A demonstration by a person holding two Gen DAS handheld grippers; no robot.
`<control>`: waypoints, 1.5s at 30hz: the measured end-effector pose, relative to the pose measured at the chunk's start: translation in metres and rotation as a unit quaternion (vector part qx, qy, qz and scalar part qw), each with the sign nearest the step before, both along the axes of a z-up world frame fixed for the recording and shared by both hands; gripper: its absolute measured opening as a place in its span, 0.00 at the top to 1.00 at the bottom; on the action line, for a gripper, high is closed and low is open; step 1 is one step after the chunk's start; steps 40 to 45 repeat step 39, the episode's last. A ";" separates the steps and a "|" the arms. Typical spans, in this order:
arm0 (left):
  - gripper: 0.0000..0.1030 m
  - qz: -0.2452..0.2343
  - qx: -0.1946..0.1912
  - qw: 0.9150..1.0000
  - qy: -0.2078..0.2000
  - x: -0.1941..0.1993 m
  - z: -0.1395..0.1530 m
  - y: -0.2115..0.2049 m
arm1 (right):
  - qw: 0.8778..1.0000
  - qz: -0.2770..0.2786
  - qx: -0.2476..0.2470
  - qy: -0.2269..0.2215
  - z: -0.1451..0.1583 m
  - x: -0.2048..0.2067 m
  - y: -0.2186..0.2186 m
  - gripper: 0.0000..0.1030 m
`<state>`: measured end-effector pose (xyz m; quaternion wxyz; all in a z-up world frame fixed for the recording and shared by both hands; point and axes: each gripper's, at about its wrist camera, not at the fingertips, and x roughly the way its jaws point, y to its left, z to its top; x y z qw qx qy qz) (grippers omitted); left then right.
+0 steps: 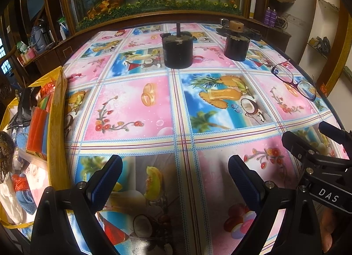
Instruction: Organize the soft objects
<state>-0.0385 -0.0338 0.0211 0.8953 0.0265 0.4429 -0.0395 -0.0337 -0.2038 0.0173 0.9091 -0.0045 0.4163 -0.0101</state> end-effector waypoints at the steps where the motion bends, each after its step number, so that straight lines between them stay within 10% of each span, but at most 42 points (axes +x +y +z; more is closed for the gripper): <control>1: 0.06 0.000 -0.001 1.000 0.004 0.001 -0.001 0.000 | 1.000 -0.001 -0.001 0.005 -0.001 0.002 0.000 0.04; 23: 0.00 -0.001 -0.001 0.997 0.072 0.018 -0.019 -0.002 | 0.997 -0.014 -0.008 0.071 -0.019 0.024 0.001 0.04; 45: 0.00 0.011 -0.003 0.999 0.049 0.018 -0.018 -0.001 | 0.997 -0.012 0.010 0.081 -0.022 0.030 0.000 0.01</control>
